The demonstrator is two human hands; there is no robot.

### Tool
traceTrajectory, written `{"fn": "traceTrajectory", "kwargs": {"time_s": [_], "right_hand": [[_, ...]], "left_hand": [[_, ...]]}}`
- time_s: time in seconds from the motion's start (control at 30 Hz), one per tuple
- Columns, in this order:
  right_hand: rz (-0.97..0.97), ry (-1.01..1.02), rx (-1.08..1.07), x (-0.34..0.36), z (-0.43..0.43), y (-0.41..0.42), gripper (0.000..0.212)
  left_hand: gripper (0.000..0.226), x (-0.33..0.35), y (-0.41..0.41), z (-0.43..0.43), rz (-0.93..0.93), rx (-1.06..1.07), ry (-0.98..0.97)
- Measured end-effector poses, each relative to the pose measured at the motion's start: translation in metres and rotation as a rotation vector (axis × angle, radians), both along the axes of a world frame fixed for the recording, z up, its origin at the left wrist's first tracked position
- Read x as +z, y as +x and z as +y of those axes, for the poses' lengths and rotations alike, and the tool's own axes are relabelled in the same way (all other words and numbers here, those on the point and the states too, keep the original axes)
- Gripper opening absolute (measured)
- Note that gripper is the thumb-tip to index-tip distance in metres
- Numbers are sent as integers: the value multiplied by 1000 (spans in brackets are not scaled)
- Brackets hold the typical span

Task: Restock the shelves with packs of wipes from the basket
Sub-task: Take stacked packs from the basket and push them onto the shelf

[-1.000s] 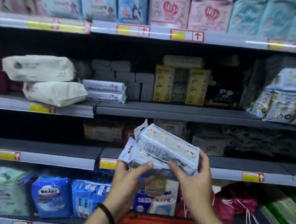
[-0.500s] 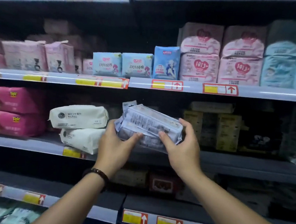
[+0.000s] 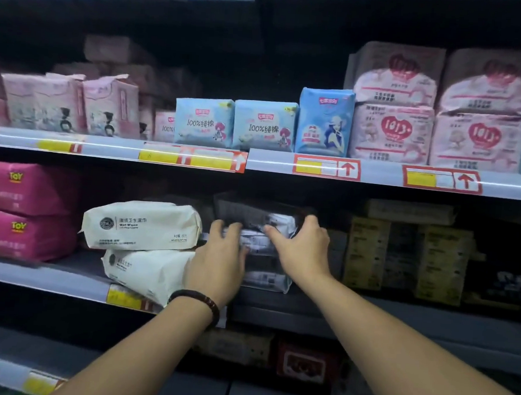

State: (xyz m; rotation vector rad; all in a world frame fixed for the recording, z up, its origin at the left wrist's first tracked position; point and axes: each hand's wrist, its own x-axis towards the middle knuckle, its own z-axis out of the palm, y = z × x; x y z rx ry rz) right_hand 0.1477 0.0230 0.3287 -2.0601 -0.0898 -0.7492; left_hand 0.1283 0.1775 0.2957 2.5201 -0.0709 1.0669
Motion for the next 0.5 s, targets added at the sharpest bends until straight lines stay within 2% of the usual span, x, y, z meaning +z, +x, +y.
{"fn": "traceTrajectory", "kwargs": {"time_s": [0.1,0.23,0.43,0.5], "right_hand": [[18,-16,39,2,1,0,53],[48,-133,49,5,-10,-1,60],[34,-210,118,3,-38,-24,76],[32,-221,142,-1,-47,-40,82]], "left_hand": [[36,3,5,4,-13,21,-22],[35,8,4,-2,20,31,-21],[54,14,-20,-6,26,-26,-59],[54,15,-36,-12,19,-54,-28]]}}
